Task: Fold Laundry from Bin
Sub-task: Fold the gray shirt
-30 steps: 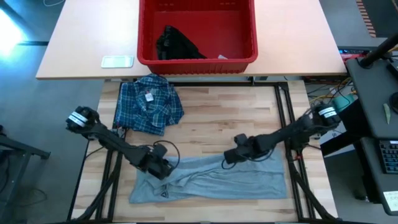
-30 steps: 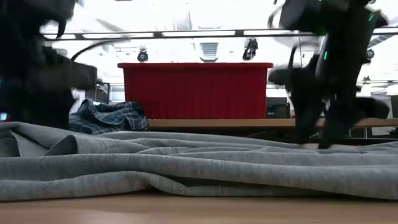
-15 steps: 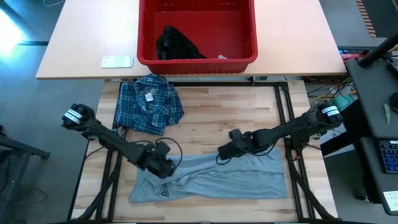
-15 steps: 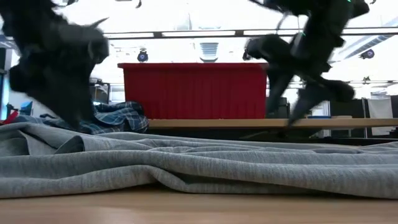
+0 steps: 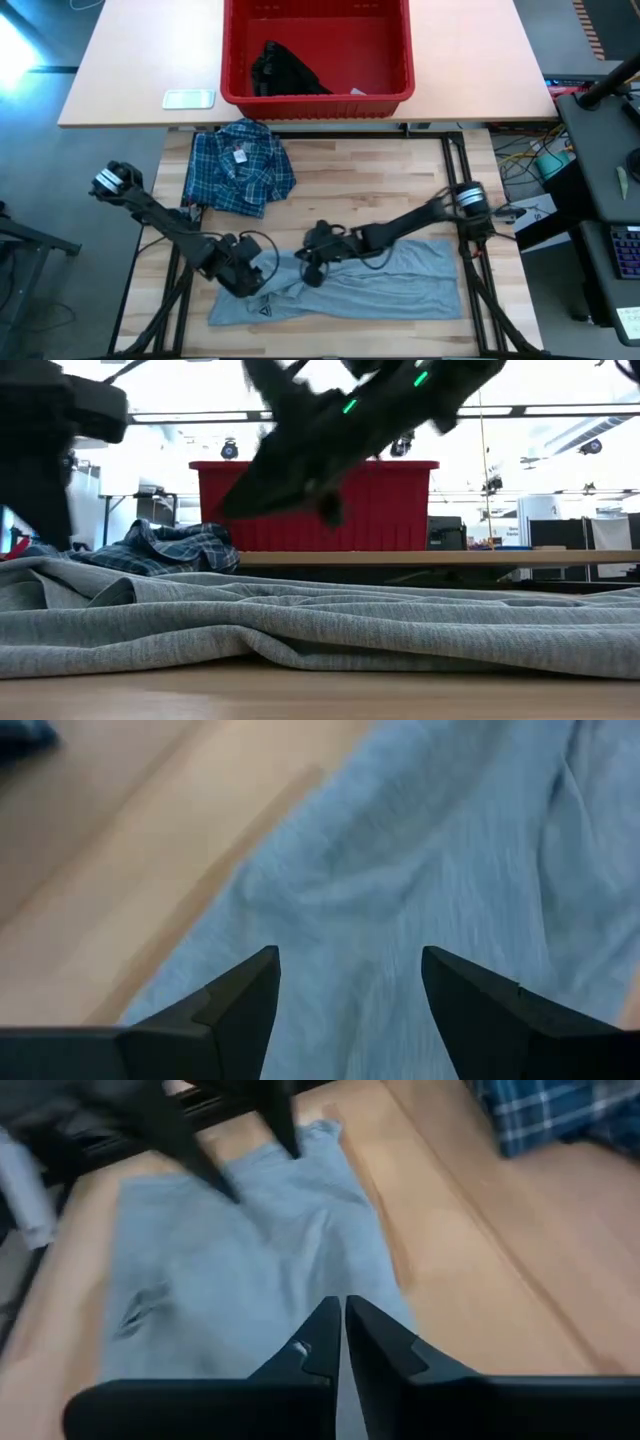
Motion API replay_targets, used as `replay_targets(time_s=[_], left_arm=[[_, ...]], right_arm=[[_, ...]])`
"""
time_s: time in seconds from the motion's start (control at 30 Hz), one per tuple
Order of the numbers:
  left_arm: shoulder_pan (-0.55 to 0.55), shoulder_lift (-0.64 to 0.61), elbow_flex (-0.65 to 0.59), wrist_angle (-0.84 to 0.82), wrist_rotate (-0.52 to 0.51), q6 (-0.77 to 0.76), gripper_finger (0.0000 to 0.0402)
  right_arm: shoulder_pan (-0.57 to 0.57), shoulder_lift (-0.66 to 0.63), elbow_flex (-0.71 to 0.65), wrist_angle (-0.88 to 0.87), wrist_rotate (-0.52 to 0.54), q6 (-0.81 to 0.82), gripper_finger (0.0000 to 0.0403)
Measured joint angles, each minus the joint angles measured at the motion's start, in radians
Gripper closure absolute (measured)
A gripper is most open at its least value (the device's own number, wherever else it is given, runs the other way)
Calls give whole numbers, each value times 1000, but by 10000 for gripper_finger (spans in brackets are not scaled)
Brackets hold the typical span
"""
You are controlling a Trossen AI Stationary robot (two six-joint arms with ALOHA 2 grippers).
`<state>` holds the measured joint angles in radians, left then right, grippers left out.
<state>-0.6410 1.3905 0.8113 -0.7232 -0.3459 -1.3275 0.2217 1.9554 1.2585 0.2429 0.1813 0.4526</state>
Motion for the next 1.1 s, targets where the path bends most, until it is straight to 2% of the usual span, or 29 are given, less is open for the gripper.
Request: replay_targets(time_s=[0.13, 0.27, 0.37, 0.43, 0.5, 0.63, 0.8, 0.87, 1.1], left_arm=[[-33, -6, -49, 64, 55, 8, 173], [-65, 22, -60, 112, 66, 12, 173], [-97, 62, -67, 104, 75, 40, 173], [-123, 88, -78, 98, 87, 44, 173], [-149, 105, -95, 96, 107, 41, 173], [-167, 100, -118, 69, 139, 17, 173], [-175, 48, -113, -33, 166, 30, 173], [-175, 32, -113, -36, 151, 49, 173], [-176, 13, -91, -74, 149, 131, 173]], right_arm=[[-24, 159, 86, 124, -16, -49, 393], [-38, 299, 183, 200, -24, -100, 394], [-55, 364, 223, 189, 56, -99, 394], [-64, 373, 222, 178, 158, -93, 394], [-71, 370, 217, 192, 193, -99, 394], [-66, 318, 203, 191, 112, -170, 394], [-46, 230, 165, 209, 122, -225, 394], [-54, 235, 138, 212, 147, -222, 394], [-82, 347, 119, 302, 138, -194, 394]])
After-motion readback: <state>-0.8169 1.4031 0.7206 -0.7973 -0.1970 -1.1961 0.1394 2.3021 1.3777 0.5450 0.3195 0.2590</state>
